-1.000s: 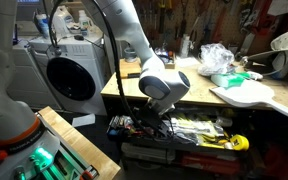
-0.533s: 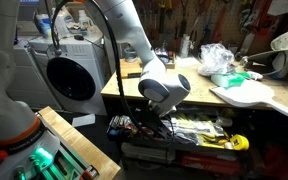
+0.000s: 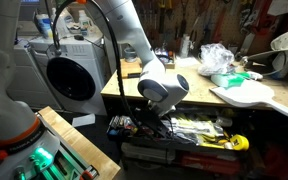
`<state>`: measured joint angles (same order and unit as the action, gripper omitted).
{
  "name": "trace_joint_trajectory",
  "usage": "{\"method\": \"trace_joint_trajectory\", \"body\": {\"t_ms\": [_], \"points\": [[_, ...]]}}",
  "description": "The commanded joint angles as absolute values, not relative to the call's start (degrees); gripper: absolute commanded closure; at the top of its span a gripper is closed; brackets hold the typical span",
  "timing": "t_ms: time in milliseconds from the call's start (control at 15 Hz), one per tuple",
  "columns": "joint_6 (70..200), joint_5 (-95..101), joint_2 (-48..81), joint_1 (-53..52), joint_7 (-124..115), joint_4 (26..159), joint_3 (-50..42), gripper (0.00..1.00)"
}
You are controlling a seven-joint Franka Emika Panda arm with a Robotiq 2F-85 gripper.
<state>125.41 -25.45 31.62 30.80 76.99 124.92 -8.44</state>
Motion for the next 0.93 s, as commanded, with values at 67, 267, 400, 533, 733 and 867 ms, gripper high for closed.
{"method": "trace_joint_trajectory", "body": {"t_ms": [67,267,400,533,733,867], "points": [[128.5,-26.2,33.6,31.8,79.4,124.4,-7.8,0.45],[130.7,-26.4,33.2,32.5,80.0,124.2,-7.6,0.22],[130.8,-26.3,31.7,32.9,80.1,124.1,-7.7,0.08],[129.7,-24.9,28.9,32.7,78.8,124.6,-8.6,0.00],[123.8,-21.4,22.4,32.0,77.1,126.0,-11.1,0.00],[118.9,-19.6,17.9,31.7,76.4,126.1,-13.0,0.00]]}}
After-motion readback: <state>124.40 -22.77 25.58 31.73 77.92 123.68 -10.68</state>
